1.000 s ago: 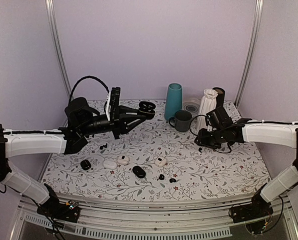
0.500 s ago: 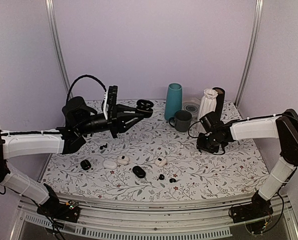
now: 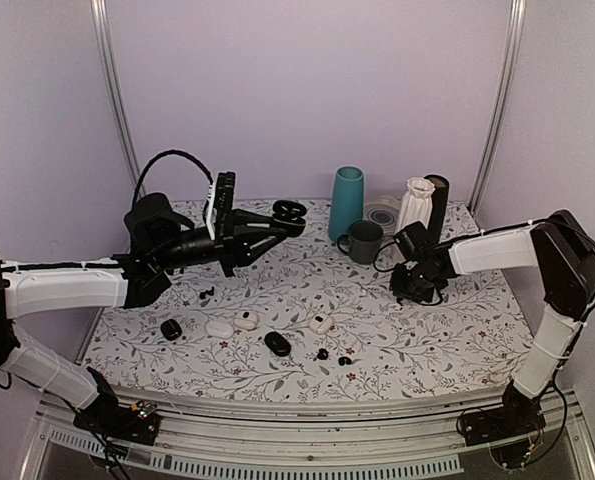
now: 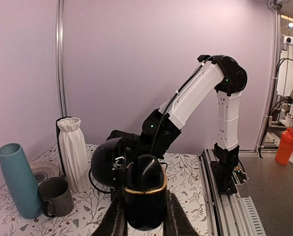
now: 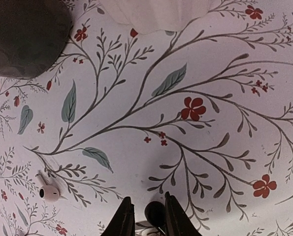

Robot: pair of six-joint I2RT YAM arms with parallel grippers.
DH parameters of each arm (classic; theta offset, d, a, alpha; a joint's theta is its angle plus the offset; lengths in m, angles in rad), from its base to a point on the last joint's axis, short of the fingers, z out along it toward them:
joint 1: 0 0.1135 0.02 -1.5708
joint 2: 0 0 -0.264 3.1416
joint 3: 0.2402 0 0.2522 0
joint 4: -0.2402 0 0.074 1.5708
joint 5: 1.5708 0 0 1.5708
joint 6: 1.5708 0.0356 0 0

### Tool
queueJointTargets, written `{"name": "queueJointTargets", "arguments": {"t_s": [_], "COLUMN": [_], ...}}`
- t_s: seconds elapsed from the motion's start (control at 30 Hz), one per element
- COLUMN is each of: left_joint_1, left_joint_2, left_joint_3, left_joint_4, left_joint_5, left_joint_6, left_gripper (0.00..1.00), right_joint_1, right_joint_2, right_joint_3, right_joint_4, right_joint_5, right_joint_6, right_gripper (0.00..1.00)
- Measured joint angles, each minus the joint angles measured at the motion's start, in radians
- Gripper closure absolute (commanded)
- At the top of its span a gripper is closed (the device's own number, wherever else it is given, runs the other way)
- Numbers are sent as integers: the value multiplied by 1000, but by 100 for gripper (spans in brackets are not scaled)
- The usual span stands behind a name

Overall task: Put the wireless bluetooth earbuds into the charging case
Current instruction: Pick up the right earbud from the center of the board.

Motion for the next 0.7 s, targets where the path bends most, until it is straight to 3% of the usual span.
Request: {"name": "queueJointTargets", "arguments": {"t_s": [0.7], "left_joint_1": [0], "left_joint_2": [-1], "left_joint_3": [0], "left_joint_4": [0], "left_joint_5": [3], "left_joint_6": [-5], "left_gripper": [100], "right_joint_1": [12], "right_joint_2": [64], "right_joint_3": [39], "right_joint_4": [-12], "right_joint_5": [8], "right_joint_6": [-44], "right_gripper": [86]}}
